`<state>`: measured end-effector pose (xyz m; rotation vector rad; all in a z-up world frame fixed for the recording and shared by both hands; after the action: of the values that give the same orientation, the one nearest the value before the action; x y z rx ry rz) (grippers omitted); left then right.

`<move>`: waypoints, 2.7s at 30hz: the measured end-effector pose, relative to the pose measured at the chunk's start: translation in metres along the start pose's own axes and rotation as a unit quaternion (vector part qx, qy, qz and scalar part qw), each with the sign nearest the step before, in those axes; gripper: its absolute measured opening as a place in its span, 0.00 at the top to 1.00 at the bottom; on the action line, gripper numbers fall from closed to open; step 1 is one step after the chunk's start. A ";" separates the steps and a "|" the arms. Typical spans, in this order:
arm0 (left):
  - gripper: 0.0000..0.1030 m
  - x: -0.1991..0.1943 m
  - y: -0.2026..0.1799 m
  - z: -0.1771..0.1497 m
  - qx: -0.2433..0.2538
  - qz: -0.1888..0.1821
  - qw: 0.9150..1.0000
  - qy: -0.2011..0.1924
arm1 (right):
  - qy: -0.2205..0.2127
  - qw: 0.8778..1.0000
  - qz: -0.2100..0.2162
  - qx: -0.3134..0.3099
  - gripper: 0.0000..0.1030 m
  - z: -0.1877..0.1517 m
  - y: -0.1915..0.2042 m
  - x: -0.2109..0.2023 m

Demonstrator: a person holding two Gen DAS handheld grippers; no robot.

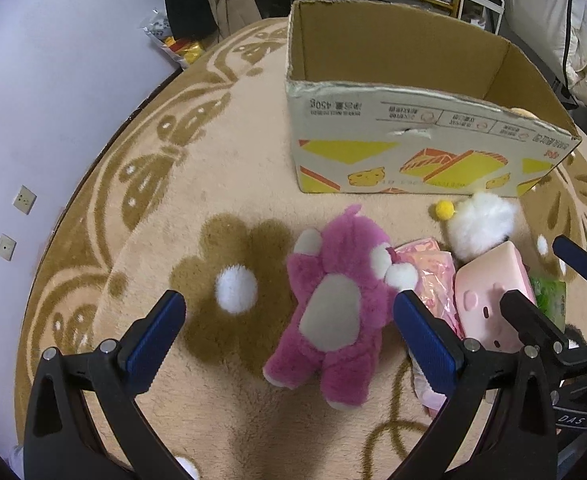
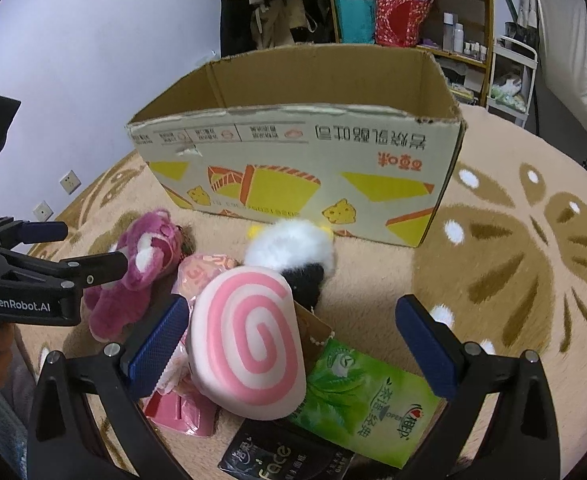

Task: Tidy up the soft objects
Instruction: 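Grasp the pink swirl cushion with the right gripper while the left grips the pink plush bear, then lift both items over the cardboard box and open both grippers to drop them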

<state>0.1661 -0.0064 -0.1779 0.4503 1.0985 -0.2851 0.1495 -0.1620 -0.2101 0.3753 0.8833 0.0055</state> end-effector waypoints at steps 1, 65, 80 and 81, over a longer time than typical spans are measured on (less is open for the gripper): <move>0.00 0.001 0.000 0.000 0.001 0.000 1.000 0.002 | 0.003 1.000 0.001 -0.001 0.00 -0.001 0.000 0.001; 0.53 -0.011 0.018 -0.002 -0.047 0.019 0.998 -0.045 | -0.027 0.998 0.044 -0.028 0.86 0.010 0.017 -0.019; 0.53 -0.073 0.037 0.011 -0.054 0.075 0.985 -0.145 | -0.143 0.987 0.078 0.012 0.85 0.051 0.016 -0.090; 0.53 -0.075 0.037 0.014 -0.052 0.076 0.985 -0.148 | -0.151 0.985 0.079 0.010 0.85 0.055 0.018 -0.095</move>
<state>0.1606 0.0190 -0.0971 0.3814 0.7795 -0.1531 0.1327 -0.1781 -0.1013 0.4502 0.5531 0.0843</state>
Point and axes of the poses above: each gripper's, at about its wrist camera, not at the fingertips, and x roughly the way its jaws point, y to its left, z to its top, the point moved 6 cm from there along x, roughly the way its jaws point, and after that the axes turned 15 degrees about x, right-handed, at the moved point
